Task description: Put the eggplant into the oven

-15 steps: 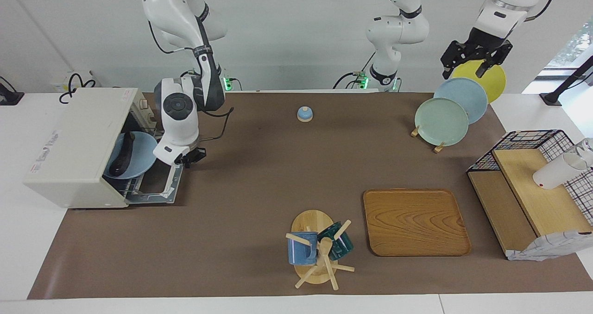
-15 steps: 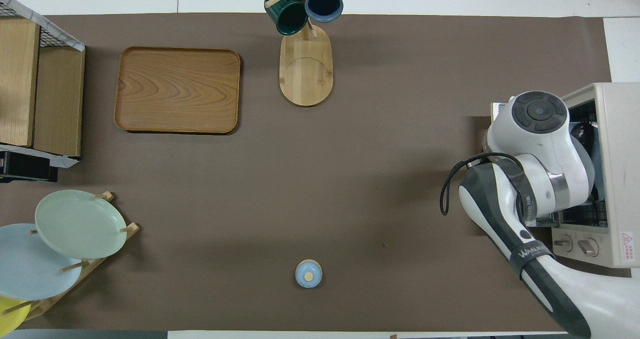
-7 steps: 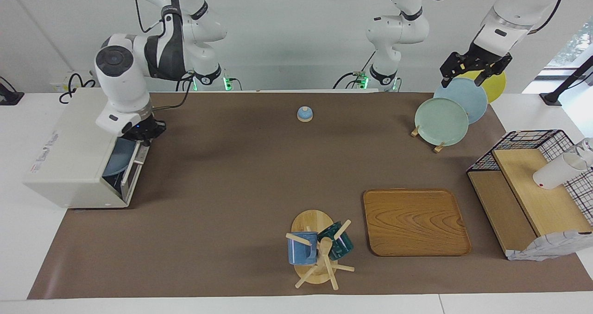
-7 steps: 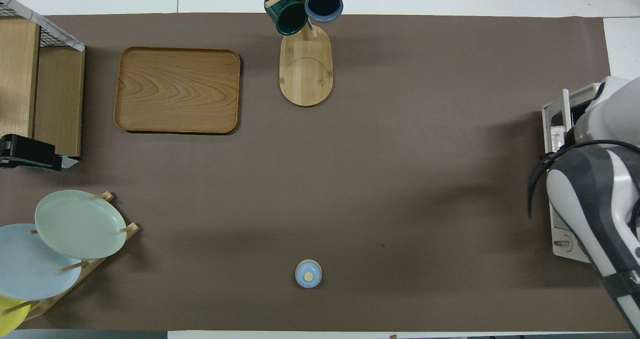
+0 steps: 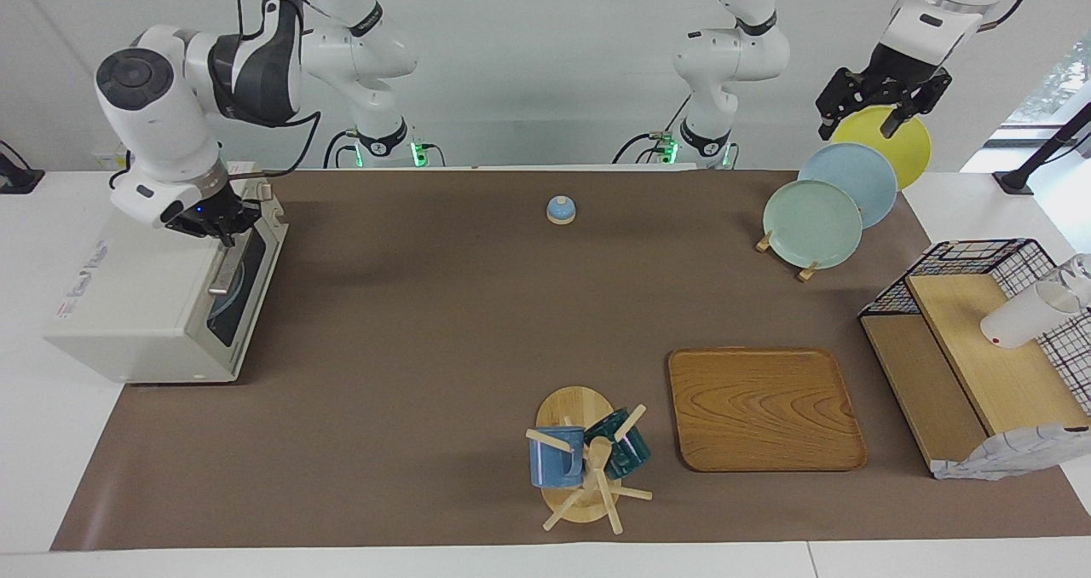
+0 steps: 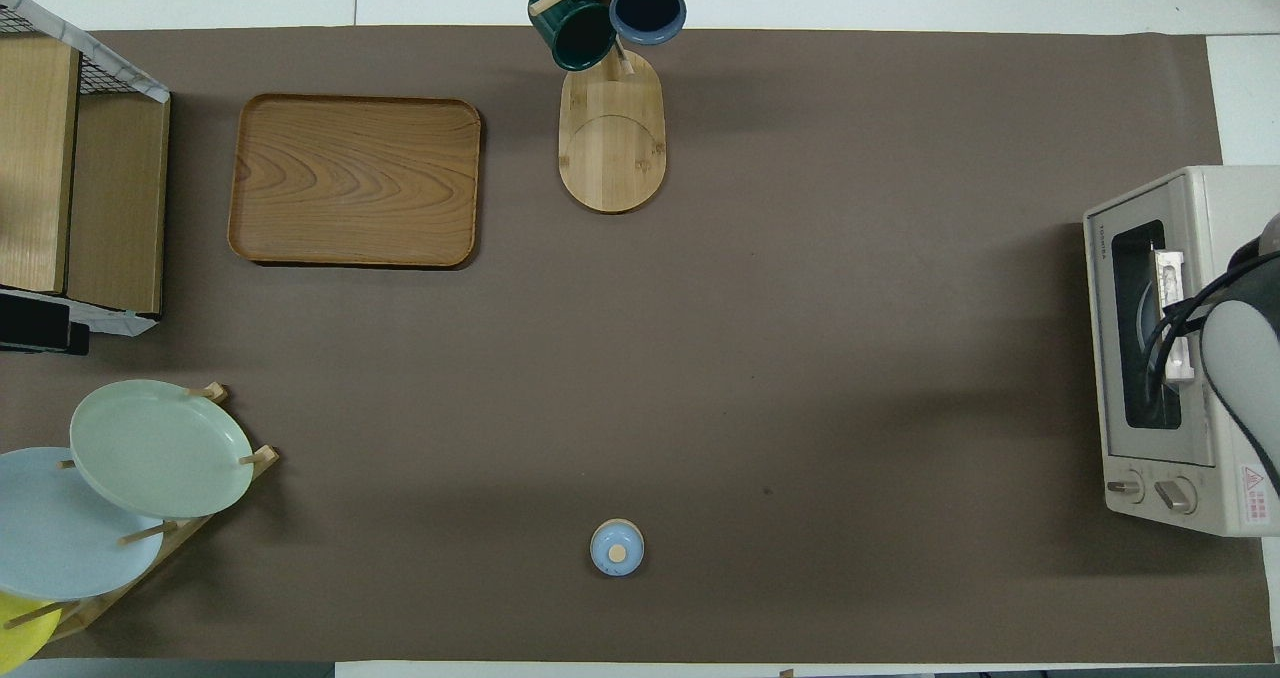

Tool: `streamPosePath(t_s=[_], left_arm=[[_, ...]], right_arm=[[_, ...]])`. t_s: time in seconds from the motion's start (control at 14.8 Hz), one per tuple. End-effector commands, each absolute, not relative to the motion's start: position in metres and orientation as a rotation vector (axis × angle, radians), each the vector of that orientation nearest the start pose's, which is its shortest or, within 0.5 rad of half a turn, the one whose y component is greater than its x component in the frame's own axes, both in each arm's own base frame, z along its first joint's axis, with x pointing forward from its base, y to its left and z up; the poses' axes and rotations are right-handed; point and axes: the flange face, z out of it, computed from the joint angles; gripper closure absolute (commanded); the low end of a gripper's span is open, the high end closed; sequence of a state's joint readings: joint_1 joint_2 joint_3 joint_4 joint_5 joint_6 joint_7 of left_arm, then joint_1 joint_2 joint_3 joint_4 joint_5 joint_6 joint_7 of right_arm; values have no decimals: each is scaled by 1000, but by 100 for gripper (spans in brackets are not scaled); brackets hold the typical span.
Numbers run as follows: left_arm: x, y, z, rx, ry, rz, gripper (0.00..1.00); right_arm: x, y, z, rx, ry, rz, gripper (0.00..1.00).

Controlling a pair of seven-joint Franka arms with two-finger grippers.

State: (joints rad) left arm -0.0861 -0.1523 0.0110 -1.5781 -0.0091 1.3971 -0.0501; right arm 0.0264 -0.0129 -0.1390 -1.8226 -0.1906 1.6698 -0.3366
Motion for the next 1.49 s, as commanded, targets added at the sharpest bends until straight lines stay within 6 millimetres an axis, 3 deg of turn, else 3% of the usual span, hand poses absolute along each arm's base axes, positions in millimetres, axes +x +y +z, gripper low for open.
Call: streamPosePath(t_s=[0.0,0.07,0.2,0.27,0.47,0.61,0.95,1.42], left_arm=[[500,-36,666,-3153,38,120,0],[508,-35,668,-3147,35,129,0],[517,-35,664,-3142,31,153,0],[519,-35,661,-3143,32,158,0],[517,-38,653,-3145,40,187,0],[516,-38,654,-3144,40,190,0],[519,-39,653,-3156,44,169,0],[513,-32,663,-3158,27,138,0]], right_arm=[[539,-63,579,-3160,-376,274,15],[538,-59,594,-3134,-361,274,0],[535,-47,616,-3156,-227,271,0],[538,-28,625,-3173,-178,243,0],[540,-21,623,-3172,-129,252,0],[536,-33,622,-3148,-86,272,0],[536,-28,628,-3137,-27,235,0],[533,-36,629,-3119,2,239,0]])
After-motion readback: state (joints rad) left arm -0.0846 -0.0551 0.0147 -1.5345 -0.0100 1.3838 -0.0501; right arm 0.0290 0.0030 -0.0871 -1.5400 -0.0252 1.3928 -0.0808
